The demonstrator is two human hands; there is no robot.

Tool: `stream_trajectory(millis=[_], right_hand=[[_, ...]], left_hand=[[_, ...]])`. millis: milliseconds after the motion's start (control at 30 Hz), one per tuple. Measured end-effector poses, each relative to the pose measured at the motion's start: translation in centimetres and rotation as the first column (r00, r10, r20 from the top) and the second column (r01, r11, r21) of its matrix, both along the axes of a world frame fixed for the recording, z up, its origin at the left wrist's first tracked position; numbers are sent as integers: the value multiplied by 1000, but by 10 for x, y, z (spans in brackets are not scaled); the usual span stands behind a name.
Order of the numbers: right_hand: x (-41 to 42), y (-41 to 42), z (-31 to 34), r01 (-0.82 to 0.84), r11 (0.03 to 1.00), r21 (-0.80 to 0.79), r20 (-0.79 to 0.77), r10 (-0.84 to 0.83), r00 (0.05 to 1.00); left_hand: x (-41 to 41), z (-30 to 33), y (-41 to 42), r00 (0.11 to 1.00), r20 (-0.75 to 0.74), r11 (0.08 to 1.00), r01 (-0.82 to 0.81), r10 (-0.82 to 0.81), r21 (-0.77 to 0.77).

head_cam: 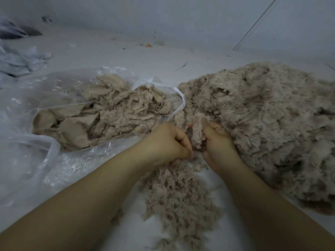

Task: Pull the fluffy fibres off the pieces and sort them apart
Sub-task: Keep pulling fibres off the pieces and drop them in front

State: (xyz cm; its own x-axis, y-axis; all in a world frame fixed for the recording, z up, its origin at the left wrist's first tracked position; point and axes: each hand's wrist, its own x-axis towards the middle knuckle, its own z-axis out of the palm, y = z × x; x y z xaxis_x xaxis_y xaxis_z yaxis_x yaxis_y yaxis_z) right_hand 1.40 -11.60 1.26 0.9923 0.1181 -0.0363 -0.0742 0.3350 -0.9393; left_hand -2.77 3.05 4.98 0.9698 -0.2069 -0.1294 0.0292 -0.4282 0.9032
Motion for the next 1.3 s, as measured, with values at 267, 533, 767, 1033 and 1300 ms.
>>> stream_trajectory(millis=[267,533,767,1033,1300], right_hand=[[4,3,-3,48,998,39,-36,-46,998],[5,2,-2,16,996,83,-40,-13,999],[1,4,-3,50,999,-17,-26,-51,998],[3,9,-6,62,985,-161,72,-51,996],[4,7,-8,-57,980,-188,199,95,975]], left_hand=[[-35,-27,-14,979,148,987,149,-139,-62],[-38,-16,-10,968,214,984,154,-133,-84],[-32,-21,-2,984,124,977,149,-131,-149],[-1,-19,-11,928,265,964,-243,263,-107],[9,-4,-8,888,303,903,-226,345,-364]])
